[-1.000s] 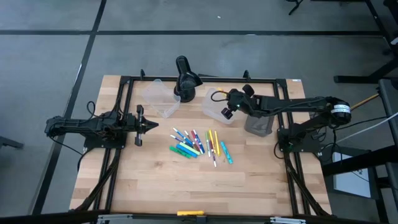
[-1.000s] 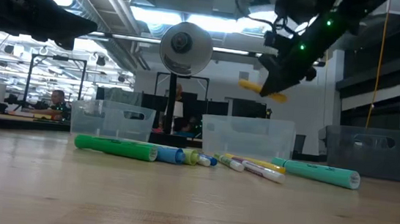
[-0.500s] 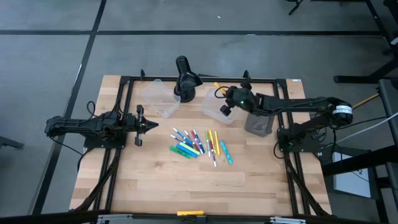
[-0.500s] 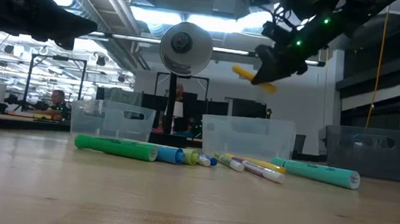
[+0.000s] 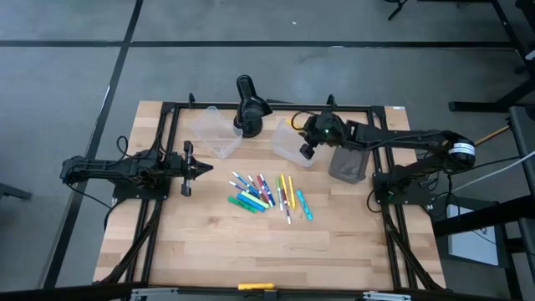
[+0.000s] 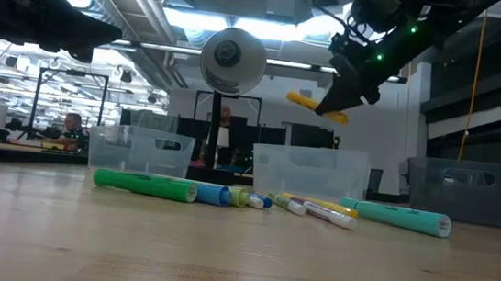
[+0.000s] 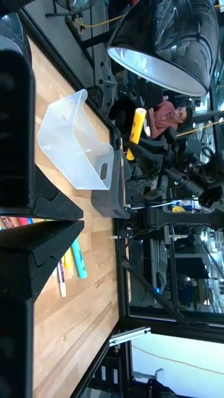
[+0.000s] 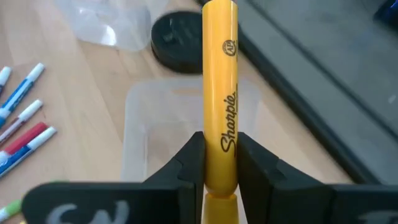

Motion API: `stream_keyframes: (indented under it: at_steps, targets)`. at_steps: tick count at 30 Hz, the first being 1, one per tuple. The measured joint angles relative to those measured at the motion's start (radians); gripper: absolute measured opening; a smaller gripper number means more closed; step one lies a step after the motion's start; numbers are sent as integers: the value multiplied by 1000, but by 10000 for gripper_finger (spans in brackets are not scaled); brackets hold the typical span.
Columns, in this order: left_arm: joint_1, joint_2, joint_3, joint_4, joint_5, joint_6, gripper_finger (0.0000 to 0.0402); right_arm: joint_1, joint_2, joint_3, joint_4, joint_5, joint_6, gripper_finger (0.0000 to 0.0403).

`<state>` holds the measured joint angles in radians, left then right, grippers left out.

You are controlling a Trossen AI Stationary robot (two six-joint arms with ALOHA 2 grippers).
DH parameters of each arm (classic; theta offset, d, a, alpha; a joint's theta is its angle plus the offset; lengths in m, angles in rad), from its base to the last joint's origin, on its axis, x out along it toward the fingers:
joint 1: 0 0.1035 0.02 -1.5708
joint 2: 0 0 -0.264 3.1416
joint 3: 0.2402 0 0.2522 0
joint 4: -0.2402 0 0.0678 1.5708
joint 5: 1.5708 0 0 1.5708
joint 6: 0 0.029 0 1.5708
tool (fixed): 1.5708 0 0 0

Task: Pick & Place Markers
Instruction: Put the top yellow highlighter in the right transparent bin

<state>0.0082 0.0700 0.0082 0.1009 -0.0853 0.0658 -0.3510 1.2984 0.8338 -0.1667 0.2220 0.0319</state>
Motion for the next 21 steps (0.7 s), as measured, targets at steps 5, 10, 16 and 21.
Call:
stream_keyframes:
  at_steps: [5, 10, 16, 21]
  targets:
    - [0, 0, 0, 0, 0, 0, 10, -57, 38, 65, -148, -60, 36, 68]
    - [0, 0, 0, 0, 0, 0, 9, -87, 109, 169, -322, -117, 29, 68]
    - [0, 0, 0, 0, 0, 0, 10, -89, 203, 313, -508, -141, -17, 68]
    - [0, 0, 0, 0, 0, 0, 13, -89, 273, 415, -626, -143, -67, 68]
